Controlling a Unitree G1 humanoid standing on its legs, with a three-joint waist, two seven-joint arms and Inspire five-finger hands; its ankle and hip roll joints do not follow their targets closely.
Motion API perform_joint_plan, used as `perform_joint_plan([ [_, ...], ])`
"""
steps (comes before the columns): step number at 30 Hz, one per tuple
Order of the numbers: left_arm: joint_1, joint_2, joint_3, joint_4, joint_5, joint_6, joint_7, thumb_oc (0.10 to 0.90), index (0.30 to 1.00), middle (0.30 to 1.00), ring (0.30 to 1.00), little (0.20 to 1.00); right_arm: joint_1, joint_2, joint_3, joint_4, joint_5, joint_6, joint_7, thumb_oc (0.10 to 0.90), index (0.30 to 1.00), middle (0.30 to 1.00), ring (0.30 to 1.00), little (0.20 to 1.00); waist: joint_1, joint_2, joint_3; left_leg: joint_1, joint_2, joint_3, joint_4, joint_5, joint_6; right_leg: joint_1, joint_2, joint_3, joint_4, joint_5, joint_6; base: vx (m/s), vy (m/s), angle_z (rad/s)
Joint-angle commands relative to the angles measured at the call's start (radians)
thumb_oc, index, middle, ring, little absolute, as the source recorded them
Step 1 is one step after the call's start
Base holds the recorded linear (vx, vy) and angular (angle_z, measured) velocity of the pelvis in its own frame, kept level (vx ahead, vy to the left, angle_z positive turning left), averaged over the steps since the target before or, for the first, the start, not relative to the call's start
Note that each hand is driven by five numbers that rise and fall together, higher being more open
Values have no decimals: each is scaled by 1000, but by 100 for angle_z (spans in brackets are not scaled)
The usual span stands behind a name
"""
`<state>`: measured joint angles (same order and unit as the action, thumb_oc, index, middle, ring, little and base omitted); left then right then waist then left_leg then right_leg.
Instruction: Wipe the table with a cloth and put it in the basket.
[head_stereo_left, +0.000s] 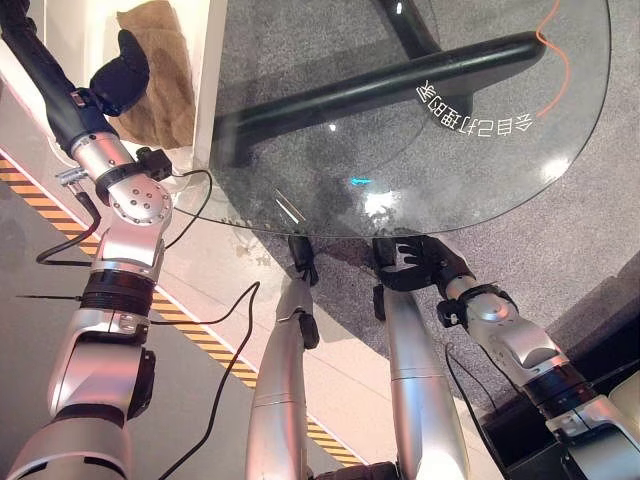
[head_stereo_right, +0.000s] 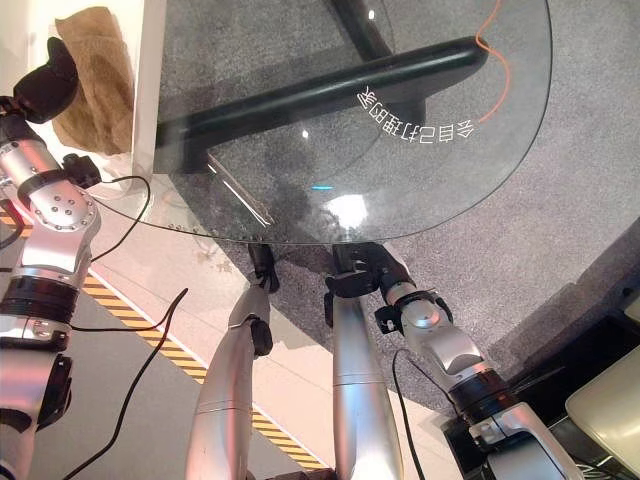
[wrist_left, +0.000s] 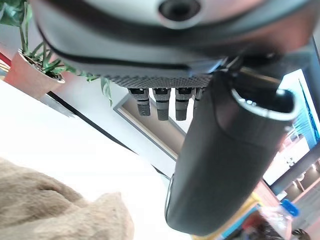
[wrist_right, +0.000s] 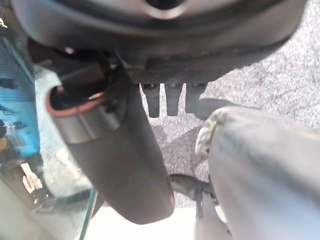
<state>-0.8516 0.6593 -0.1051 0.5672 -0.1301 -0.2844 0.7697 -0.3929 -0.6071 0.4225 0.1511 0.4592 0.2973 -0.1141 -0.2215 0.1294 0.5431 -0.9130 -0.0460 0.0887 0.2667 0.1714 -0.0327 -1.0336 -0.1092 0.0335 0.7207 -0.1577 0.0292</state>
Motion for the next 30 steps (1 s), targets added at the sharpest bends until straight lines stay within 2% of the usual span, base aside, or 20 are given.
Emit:
perform_joint_plan([
  [1, 39, 23, 102, -16, -102, -147, -58, 800, 900, 900, 900, 900, 53, 42, 8, -15, -32, -95, 4, 800, 900, 900, 900, 900, -3, -7, -23, 65, -53, -17, 145, -180, -25, 113, 80, 91, -310, 148, 51, -56, -109, -4],
  [3, 60, 10, 108, -19, -103, -161, -71, 800, 900, 900, 900, 900, 60, 48, 10, -5, -33, -102, 4, 800, 900, 900, 900, 900, -1, -11, -23, 80, -54, -21, 141, -181, -25, 131, 82, 87, -316, 148, 50, -59, -128, -3],
  [4, 112, -27, 114, -22, -144, -189, -130, 800, 900, 900, 900, 900, 77, 65, 19, 22, -36, -125, 1, 800, 900, 900, 900, 900, 5, -22, -23, 106, -56, -31, 136, -184, -24, 166, 84, 76, -330, 147, 49, -84, -180, -2],
  [8, 240, -113, 115, -55, -163, -228, -207, 800, 900, 900, 900, 900, 125, 100, 32, 80, -34, -175, 4, 800, 900, 900, 900, 900, 20, -49, -23, 176, -58, -55, 112, -180, -23, 257, 92, 50, -351, 143, 46, -111, -212, 1],
  [14, 435, -212, 50, -102, -157, -227, -297, 800, 900, 900, 900, 900, 186, 155, 23, 182, -21, -237, 28, 800, 900, 900, 900, 900, 51, -84, -23, 296, -52, -82, 63, -172, -23, 397, 100, 2, -373, 127, 42, -125, -193, 0],
  [20, 552, -263, -21, -69, -207, -229, -404, 800, 900, 900, 900, 900, 208, 190, 7, 291, 7, -263, 56, 800, 900, 900, 900, 900, 82, -97, -39, 401, -34, -101, -2, -152, -28, 515, 105, -36, -401, 109, 36, -103, -163, 0],
  [24, 610, -276, -68, -14, -272, -204, -477, 800, 900, 900, 900, 900, 222, 206, 4, 392, 36, -260, 66, 800, 900, 900, 900, 900, 103, -95, -102, 465, -13, -98, -69, -130, -33, 583, 107, -60, -436, 101, 29, -42, -132, 5],
  [29, 664, -323, -87, 112, -337, -109, -606, 800, 900, 900, 900, 900, 235, 243, -19, 571, 53, -253, 113, 800, 900, 900, 900, 900, 127, -96, -188, 553, 6, -96, -119, -134, -31, 679, 98, -86, -478, 89, 27, 13, -104, -1],
  [30, 675, -338, -83, 143, -341, -64, -645, 800, 900, 900, 900, 900, 239, 253, -26, 605, 57, -245, 116, 800, 900, 900, 900, 900, 131, -97, -204, 570, 9, -97, -128, -135, -29, 698, 99, -89, -488, 88, 27, 28, -103, 1],
])
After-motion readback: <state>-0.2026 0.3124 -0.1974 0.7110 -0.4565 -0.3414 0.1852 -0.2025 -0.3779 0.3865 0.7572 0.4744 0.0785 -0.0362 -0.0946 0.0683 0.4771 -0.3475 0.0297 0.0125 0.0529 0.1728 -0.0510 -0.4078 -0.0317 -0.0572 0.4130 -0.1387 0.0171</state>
